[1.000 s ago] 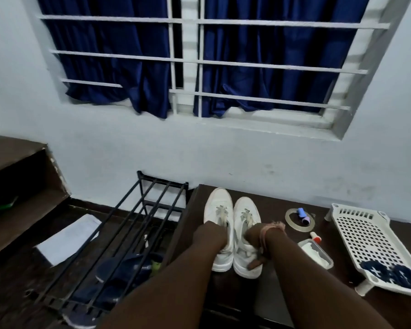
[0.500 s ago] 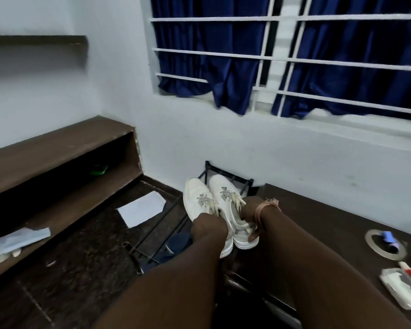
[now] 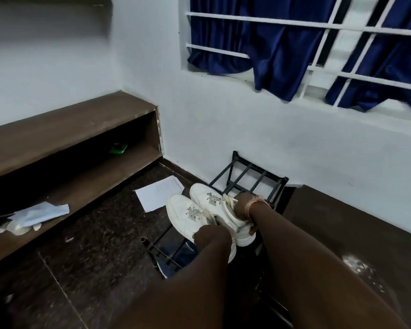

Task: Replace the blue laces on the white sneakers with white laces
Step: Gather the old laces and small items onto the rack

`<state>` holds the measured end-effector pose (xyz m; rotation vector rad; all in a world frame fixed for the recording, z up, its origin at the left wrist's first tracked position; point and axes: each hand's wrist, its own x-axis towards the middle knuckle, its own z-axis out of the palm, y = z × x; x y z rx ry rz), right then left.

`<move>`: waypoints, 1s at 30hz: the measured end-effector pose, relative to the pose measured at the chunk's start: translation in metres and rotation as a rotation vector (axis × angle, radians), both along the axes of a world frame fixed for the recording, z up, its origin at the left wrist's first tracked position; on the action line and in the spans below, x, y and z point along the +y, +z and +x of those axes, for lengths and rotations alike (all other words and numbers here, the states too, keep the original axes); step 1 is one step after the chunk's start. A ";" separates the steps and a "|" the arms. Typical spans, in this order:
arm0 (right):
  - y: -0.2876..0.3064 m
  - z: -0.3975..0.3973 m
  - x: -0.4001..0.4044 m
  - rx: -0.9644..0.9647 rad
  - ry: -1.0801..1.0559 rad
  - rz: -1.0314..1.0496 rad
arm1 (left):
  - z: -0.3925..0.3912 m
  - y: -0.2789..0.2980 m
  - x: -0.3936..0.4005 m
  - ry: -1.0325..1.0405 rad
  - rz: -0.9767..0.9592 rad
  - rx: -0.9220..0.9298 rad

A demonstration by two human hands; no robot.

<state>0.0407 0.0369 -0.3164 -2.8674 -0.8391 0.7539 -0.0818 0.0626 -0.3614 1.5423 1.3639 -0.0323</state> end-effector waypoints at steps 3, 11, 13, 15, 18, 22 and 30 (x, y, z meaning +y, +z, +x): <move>-0.012 0.006 0.008 -0.024 0.091 -0.053 | 0.002 -0.008 0.006 0.019 -0.047 0.003; -0.013 -0.003 -0.001 -0.014 -0.100 0.108 | 0.038 -0.043 0.018 -0.024 -0.084 0.070; -0.015 -0.011 0.002 0.005 -0.165 0.187 | 0.033 -0.022 0.023 -0.006 0.036 0.074; -0.007 -0.014 -0.004 -0.004 -0.204 0.261 | 0.018 0.015 0.022 -0.069 0.098 0.029; 0.016 -0.020 -0.022 0.000 -0.209 0.349 | 0.018 0.067 -0.003 -0.230 0.397 0.214; 0.043 -0.015 -0.075 -0.058 -0.200 0.403 | 0.025 0.107 -0.030 -0.541 0.642 0.139; 0.097 -0.009 -0.234 -0.297 -0.348 0.463 | 0.072 0.148 -0.155 -0.964 0.800 -0.140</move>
